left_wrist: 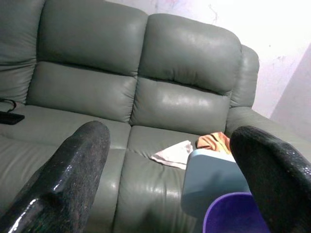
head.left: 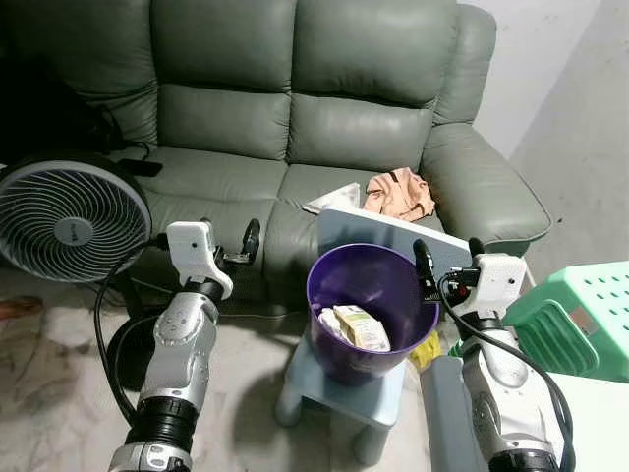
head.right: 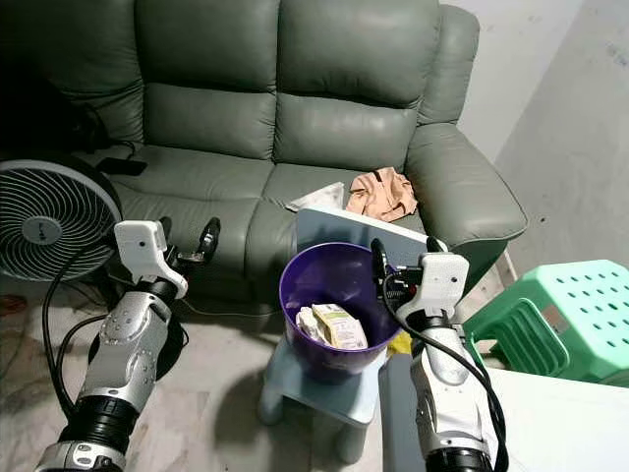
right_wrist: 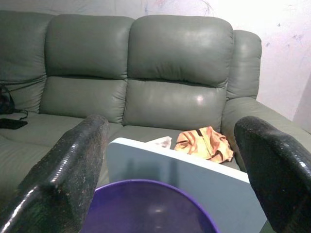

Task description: Picking trash to rubbish bin

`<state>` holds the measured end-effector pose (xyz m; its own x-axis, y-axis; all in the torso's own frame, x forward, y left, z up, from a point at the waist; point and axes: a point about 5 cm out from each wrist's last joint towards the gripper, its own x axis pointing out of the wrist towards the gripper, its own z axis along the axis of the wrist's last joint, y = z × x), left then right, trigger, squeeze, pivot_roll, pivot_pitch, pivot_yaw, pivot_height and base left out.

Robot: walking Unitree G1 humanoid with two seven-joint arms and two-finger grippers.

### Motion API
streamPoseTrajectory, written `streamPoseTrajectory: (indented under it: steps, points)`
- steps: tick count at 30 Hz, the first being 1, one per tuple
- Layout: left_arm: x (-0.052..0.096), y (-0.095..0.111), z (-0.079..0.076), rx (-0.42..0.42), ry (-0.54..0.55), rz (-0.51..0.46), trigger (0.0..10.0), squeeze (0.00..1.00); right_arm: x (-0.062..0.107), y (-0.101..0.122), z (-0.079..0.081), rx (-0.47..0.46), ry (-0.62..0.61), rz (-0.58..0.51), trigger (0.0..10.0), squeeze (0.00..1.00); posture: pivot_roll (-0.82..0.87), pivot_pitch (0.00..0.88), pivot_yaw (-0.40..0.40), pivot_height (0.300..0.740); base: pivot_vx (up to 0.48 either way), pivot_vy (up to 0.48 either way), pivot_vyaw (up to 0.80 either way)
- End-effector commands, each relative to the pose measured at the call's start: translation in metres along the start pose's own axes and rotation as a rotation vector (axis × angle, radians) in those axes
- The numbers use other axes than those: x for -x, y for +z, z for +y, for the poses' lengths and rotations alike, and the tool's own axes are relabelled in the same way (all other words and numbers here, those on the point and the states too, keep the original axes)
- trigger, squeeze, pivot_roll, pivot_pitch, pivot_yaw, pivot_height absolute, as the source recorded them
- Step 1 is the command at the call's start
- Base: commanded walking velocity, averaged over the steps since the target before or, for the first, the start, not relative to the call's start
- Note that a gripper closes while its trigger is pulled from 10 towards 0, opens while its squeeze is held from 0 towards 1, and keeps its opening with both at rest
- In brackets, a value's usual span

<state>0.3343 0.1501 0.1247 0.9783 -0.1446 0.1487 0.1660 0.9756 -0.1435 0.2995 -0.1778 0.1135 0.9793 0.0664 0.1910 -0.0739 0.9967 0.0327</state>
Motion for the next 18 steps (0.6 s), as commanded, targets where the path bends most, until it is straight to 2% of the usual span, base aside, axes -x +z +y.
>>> streamPoseTrajectory:
  steps: [1, 10, 18]
  points:
    - [-0.0015, 0.0008, -0.0007, 0.006, -0.002, -0.004, 10.0, 0.00, -0.0018, 0.0009, 0.0002, 0.001, -0.006, 0.000, 10.0, 0.00, -0.01, 0.000, -0.073, 0.740, 0.000, 0.000, 0.00]
    - [-0.0004, -0.0005, 0.0000, 0.011, 0.000, 0.004, 10.0, 0.00, -0.0009, -0.0007, 0.0002, 0.000, -0.003, 0.006, 10.0, 0.00, 0.00, 0.000, -0.076, 0.740, 0.000, 0.000, 0.00]
    - [-0.0001, -0.0007, 0.0008, 0.009, 0.005, 0.002, 10.0, 0.00, -0.0017, -0.0005, 0.0012, 0.001, 0.002, 0.006, 10.0, 0.00, 0.00, 0.000, -0.077, 0.740, 0.000, 0.305, 0.00]
